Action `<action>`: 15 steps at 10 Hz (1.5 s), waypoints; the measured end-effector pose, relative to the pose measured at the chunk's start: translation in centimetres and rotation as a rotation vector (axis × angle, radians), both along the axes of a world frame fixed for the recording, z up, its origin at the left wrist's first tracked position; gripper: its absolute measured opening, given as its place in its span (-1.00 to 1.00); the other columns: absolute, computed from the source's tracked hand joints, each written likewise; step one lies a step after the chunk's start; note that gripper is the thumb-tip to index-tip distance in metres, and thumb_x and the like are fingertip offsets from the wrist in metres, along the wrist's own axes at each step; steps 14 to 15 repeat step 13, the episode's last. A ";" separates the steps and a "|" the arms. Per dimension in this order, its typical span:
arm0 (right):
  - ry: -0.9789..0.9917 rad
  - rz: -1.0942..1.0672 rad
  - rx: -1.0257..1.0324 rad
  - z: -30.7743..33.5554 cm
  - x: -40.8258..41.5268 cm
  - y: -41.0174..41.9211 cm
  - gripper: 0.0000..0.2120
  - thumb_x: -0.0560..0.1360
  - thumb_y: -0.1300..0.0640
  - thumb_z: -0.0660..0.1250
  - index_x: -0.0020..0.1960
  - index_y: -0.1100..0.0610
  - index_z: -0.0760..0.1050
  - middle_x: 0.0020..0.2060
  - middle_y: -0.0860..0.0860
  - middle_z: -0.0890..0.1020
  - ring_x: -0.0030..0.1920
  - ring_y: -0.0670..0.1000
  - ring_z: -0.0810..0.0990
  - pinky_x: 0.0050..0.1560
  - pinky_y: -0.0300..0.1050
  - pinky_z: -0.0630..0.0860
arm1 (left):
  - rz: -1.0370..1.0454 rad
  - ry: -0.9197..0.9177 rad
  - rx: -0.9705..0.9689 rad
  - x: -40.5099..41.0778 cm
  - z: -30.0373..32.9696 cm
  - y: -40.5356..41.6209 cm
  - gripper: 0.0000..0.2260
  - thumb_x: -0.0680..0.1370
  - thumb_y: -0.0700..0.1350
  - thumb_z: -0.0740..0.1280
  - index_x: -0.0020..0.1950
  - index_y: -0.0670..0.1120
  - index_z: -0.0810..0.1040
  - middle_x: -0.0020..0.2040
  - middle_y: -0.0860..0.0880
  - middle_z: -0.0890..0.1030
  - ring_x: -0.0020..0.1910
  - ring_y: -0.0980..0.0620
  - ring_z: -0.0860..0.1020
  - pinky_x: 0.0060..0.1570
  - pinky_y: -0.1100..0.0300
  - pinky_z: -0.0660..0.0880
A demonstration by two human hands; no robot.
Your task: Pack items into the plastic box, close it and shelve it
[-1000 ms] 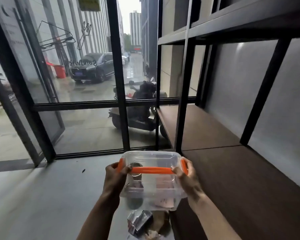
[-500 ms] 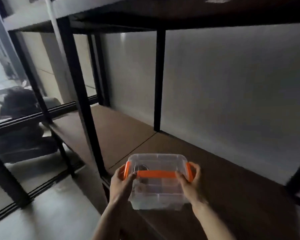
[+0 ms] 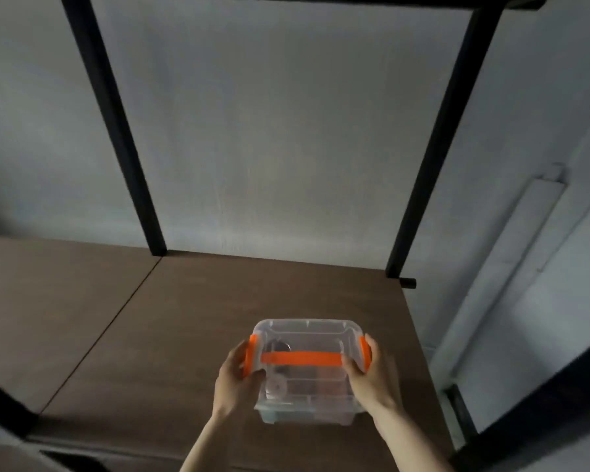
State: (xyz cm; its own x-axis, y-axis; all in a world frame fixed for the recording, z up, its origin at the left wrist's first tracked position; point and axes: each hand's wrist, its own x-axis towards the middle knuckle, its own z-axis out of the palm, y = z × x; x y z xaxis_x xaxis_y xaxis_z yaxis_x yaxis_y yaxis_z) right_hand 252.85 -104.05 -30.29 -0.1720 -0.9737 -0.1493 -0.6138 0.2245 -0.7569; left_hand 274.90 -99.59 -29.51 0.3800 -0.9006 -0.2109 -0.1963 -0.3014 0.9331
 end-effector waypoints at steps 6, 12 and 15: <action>0.288 0.155 0.130 -7.2 0.5 6.2 -0.26 0.64 -0.23 0.02 0.65 -0.01 -0.26 0.66 -0.03 -0.08 0.59 0.11 0.21 0.39 0.15 0.41 | -0.192 -0.226 0.145 1.2 -8.4 4.4 -0.33 0.52 -0.15 0.41 0.55 0.15 0.22 0.39 0.02 0.52 0.28 -0.05 0.55 0.18 0.04 0.52; 0.675 0.273 -0.144 -0.5 -3.6 10.3 -0.32 0.63 -0.24 0.02 0.66 -0.02 -0.06 0.62 0.07 0.19 0.54 0.07 0.32 0.32 -0.03 0.52 | -0.151 -0.838 -0.090 -2.1 -3.6 9.6 -0.39 0.56 0.26 0.02 0.55 -0.01 0.23 0.48 -0.01 0.41 0.38 -0.04 0.45 0.26 0.04 0.45; 0.709 0.283 -0.098 -0.9 -3.5 10.9 -0.36 0.63 -0.24 0.02 0.64 -0.02 0.04 0.60 0.08 0.22 0.53 0.08 0.32 0.37 -0.04 0.47 | -0.178 -0.898 -0.072 -0.9 -4.3 9.9 -0.44 0.54 0.25 0.07 0.48 0.03 0.29 0.42 0.03 0.46 0.32 -0.03 0.48 0.21 0.06 0.47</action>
